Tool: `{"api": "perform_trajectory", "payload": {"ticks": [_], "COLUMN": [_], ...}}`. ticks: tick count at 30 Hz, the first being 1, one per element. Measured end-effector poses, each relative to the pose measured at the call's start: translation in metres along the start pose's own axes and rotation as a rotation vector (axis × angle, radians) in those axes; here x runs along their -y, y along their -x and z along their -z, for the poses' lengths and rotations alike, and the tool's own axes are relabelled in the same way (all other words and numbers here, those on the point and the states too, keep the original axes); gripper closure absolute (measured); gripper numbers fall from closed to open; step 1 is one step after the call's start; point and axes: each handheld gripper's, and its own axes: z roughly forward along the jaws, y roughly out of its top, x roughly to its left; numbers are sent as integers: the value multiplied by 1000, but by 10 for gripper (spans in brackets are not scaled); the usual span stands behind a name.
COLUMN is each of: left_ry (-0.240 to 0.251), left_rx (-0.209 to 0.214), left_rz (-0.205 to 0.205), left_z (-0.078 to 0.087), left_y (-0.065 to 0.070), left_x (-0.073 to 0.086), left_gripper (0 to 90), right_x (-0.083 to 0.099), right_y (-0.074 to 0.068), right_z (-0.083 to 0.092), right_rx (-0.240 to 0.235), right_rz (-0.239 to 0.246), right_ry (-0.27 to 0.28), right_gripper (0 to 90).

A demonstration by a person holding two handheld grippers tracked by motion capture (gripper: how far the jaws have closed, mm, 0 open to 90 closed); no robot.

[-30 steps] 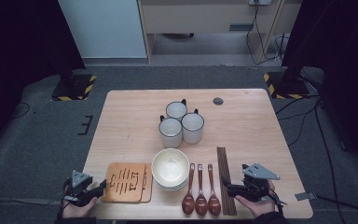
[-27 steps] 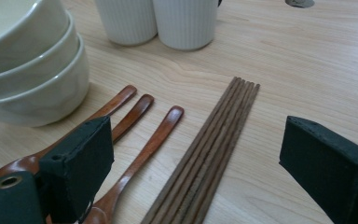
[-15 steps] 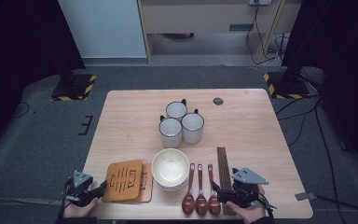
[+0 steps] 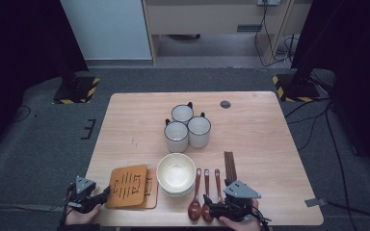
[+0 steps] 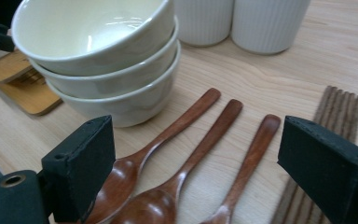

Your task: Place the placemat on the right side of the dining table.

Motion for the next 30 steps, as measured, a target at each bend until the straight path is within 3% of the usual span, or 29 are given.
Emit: {"api": "perform_trajectory", "payload": {"ticks": [14,23,30], "left_ry": [2,3,3], "left_rx": [1,0,0], "left_rz": [0,-1,-1], "left_z": [0,0,0], "left_y": [0,0,0], "left_x": [0,0,0], "left_gripper": [389,389,389], "right_x": [5,11,14], "right_y": [-24,-51,-61], "right_z": [-12,-19,-24], "right_rx": [-20,-28,-44], "right_rz": [14,15,15], "right_ry": [-25,-12,-12], "right_gripper": [101,161,209]}}
